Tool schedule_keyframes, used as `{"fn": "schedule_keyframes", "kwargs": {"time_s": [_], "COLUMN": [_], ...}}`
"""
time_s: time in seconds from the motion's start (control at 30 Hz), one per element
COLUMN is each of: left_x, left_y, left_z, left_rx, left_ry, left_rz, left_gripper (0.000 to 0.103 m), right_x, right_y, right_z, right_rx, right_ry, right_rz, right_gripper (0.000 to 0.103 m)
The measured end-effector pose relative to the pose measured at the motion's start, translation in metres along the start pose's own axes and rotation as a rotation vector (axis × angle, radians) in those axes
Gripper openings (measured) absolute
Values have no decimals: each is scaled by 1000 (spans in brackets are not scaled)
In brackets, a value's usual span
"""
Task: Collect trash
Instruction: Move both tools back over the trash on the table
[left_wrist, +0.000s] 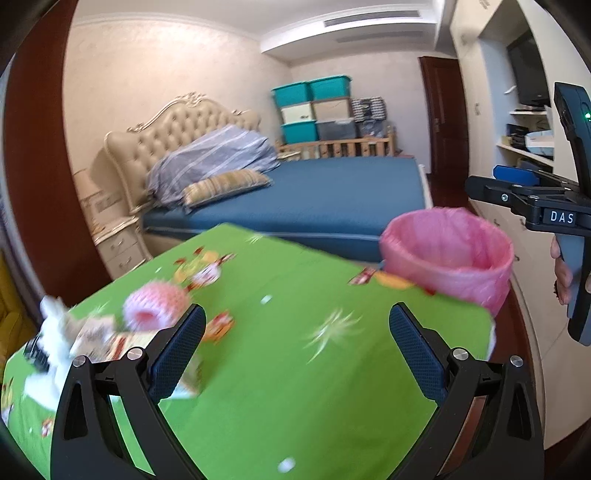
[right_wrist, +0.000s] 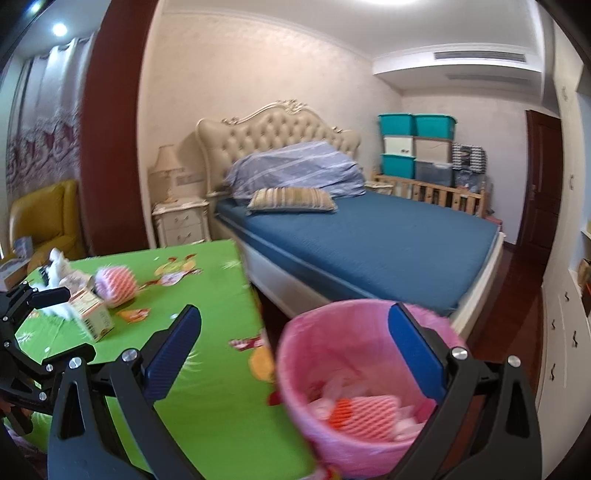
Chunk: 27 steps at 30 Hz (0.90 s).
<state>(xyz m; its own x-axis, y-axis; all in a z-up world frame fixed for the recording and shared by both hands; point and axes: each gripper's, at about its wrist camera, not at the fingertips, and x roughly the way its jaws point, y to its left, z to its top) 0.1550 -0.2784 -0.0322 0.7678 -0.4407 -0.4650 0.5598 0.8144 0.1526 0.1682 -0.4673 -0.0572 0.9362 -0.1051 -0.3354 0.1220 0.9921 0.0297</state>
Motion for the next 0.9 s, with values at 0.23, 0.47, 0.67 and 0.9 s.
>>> {"fn": "schedule_keyframes", "kwargs": {"time_s": [0.23, 0.47, 0.67, 0.9], "left_x": [-29, -65, -85, -100], "left_y": [66, 142, 209, 245], "left_z": [-34, -63, -92, -119], "left_rx": [-114, -233, -379, -480], "left_ry": [45, 61, 94, 128], "left_rz": [107, 296, 452, 505], "left_gripper": [95, 95, 95, 95], "right_x": [30, 61, 92, 121], "right_y": [56, 123, 185, 242], "right_z": [-21, -31, -32, -29], "right_rx": [-21, -85, -179, -316], "right_ry": [96, 171, 234, 294], "right_rz": [88, 191, 261, 330], "right_gripper": [98, 98, 98, 98]}}
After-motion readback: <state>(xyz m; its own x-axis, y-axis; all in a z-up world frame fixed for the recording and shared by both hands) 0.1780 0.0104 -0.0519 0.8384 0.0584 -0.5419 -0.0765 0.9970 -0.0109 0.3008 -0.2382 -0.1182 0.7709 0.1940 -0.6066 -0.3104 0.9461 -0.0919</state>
